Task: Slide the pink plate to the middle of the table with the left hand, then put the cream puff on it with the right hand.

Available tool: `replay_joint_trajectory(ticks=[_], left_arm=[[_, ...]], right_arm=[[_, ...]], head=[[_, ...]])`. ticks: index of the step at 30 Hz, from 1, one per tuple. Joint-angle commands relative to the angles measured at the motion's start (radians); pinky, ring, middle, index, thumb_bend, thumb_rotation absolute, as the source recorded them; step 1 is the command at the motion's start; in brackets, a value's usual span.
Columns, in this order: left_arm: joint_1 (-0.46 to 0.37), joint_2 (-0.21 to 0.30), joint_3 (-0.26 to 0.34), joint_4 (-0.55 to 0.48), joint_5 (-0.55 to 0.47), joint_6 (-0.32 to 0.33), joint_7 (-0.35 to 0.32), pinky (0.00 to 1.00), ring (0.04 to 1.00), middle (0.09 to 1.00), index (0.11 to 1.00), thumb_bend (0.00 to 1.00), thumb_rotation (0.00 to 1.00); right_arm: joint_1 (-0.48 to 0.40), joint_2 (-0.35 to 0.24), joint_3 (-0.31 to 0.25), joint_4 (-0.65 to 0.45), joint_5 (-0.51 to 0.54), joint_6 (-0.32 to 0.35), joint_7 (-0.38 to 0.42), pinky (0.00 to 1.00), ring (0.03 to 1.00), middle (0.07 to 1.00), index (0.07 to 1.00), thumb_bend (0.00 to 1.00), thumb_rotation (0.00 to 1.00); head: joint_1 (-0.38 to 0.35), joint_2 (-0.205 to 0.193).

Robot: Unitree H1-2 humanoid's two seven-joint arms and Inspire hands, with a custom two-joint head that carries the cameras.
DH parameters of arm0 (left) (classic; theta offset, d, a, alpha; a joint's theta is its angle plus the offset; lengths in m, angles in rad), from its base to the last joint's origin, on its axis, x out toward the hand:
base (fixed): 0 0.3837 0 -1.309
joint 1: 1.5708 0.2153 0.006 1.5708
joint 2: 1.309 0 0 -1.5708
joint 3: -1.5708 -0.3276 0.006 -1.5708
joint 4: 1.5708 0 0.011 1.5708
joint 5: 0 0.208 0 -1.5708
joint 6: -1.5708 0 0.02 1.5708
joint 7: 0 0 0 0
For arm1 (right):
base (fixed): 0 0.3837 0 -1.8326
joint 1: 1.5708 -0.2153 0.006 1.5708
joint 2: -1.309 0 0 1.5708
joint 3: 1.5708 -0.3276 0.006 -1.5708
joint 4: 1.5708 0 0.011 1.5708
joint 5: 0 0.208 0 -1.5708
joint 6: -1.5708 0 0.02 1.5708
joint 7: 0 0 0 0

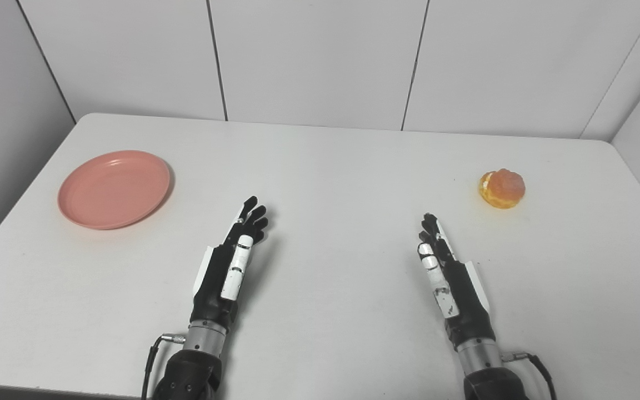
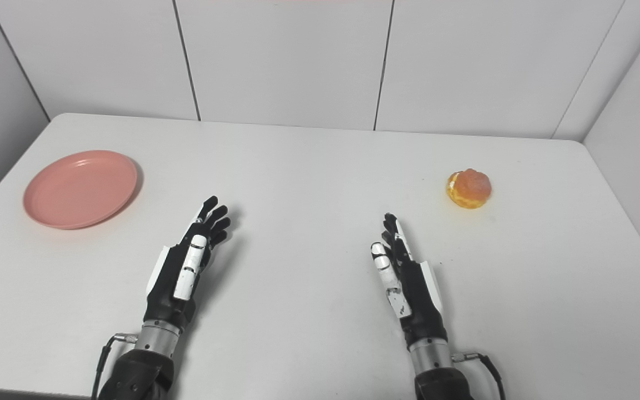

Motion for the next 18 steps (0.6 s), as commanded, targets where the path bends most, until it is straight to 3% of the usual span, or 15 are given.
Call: replay_joint_trajectory(ticks=[1, 18], left_arm=[[0.04, 0.0, 0.0, 0.058, -0.008, 0.014, -0.001, 0.93, 0.92, 0.939, 0.936, 0.46, 1.0], [0.046, 0.004, 0.001, 0.015, -0.047, 0.049, -0.014, 0.93, 0.926, 0.95, 0.949, 0.47, 1.0]], right_arm=[[-0.005, 0.005, 0.0, -0.011, 0.004, -0.005, 0.004, 0.93, 0.969, 0.984, 0.978, 0.32, 1.0], [-0.002, 0.014, -0.007, -0.076, 0.031, 0.073, 0.008, 0.94, 0.971, 0.985, 0.981, 0.31, 1.0]], head=[[0.001, 0.0], [0.002, 0.005]])
